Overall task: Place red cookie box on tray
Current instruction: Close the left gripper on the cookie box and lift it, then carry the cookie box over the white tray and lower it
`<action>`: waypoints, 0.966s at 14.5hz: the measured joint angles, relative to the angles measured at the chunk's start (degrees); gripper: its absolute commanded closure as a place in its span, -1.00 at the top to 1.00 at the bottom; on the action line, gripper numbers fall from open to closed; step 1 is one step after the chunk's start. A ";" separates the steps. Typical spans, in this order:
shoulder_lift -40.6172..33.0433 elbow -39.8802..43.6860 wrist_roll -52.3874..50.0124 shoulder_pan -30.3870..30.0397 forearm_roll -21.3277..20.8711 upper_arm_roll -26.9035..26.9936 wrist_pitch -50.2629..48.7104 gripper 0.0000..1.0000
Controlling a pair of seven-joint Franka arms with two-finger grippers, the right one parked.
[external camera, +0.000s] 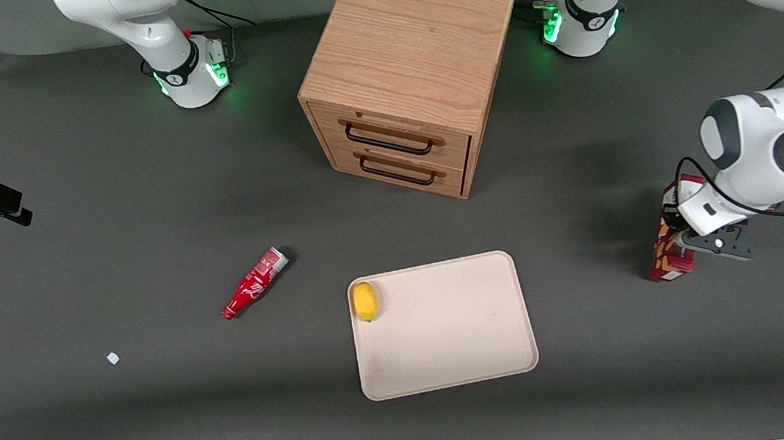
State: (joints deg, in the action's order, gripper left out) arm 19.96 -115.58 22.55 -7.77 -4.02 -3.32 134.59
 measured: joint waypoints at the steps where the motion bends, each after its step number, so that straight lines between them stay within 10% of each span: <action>1: -0.76 2.60 -0.28 0.01 0.04 -0.05 -4.06 -1.00; 14: 3.51 33.80 -32.80 7.76 1.28 -13.64 -31.33 -1.00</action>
State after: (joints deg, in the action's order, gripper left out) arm 23.47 -81.78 -10.25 -0.01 -2.74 -16.96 103.26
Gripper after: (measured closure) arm 0.837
